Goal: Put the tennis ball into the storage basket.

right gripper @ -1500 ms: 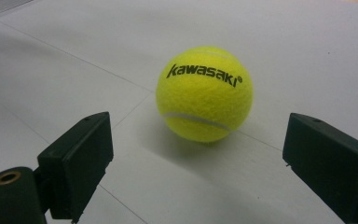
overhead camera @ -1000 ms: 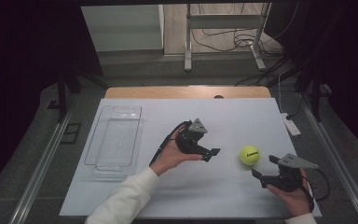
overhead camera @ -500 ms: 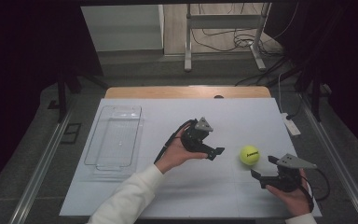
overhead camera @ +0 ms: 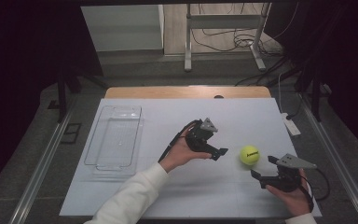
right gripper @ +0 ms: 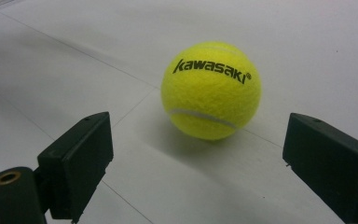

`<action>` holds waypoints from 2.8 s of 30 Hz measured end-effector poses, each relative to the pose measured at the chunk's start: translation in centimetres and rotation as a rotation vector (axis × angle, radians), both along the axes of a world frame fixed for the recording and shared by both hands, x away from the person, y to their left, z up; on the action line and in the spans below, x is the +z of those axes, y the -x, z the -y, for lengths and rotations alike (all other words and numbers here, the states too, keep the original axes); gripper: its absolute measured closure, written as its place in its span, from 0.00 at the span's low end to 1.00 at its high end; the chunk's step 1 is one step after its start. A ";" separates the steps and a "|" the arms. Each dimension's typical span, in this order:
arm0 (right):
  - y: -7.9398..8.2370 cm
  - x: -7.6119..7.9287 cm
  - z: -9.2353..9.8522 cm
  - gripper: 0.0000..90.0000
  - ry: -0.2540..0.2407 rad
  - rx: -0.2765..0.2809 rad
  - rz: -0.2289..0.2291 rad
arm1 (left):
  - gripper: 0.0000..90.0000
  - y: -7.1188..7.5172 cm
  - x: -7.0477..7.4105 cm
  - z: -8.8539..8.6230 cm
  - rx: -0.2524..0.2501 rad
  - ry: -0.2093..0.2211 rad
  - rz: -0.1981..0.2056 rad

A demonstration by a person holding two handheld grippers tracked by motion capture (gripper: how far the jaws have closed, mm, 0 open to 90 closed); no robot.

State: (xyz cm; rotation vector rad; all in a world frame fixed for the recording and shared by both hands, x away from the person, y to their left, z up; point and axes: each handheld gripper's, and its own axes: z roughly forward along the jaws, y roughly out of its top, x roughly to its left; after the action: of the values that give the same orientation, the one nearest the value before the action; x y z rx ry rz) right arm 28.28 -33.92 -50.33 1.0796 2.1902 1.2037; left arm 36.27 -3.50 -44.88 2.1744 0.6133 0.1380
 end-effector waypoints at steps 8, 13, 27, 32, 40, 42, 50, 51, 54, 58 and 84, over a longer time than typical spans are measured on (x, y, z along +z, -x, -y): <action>0.0 0.0 0.0 0.10 0.000 0.003 -0.002 | 0.14 -0.3 0.4 1.1 -0.026 -0.028 0.011; 0.0 0.0 0.0 0.10 0.000 0.003 -0.001 | 0.14 -0.5 0.5 1.7 -0.032 -0.033 0.012; 0.0 0.0 0.0 0.10 0.000 0.004 -0.002 | 0.14 -1.0 0.4 2.3 -0.047 -0.039 0.011; 0.0 0.0 0.0 0.10 0.000 0.003 -0.001 | 0.14 -1.1 0.4 2.6 -0.051 -0.038 0.008; 0.0 0.0 0.0 0.10 -0.002 0.002 0.000 | 0.14 -1.5 0.3 2.9 -0.068 -0.025 -0.010; 0.0 0.0 0.0 0.10 -0.002 0.003 0.000 | 0.14 -1.6 0.2 3.0 -0.063 -0.022 -0.013; 0.0 0.0 0.0 0.10 -0.003 0.002 -0.001 | 0.14 -2.0 0.1 3.4 -0.068 -0.029 -0.020; 0.0 0.0 0.0 0.10 -0.003 0.001 -0.001 | 0.14 -2.0 0.1 3.5 -0.066 -0.027 -0.023; 0.0 0.0 0.0 0.10 -0.008 0.002 -0.001 | 0.14 -2.1 0.0 3.7 -0.071 -0.033 -0.022; -0.1 0.0 0.0 0.10 -0.008 0.003 -0.001 | 0.14 -2.3 0.0 4.1 -0.072 -0.033 -0.026; -0.1 0.0 0.0 0.10 -0.010 0.005 -0.002 | 0.14 -3.3 -0.6 6.0 -0.082 -0.059 -0.046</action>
State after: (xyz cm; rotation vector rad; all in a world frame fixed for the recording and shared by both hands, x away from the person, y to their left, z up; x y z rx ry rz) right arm 28.35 -33.96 -50.37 1.0808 2.1919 1.2174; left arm 39.59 -9.49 -45.49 2.2610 0.5505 0.0633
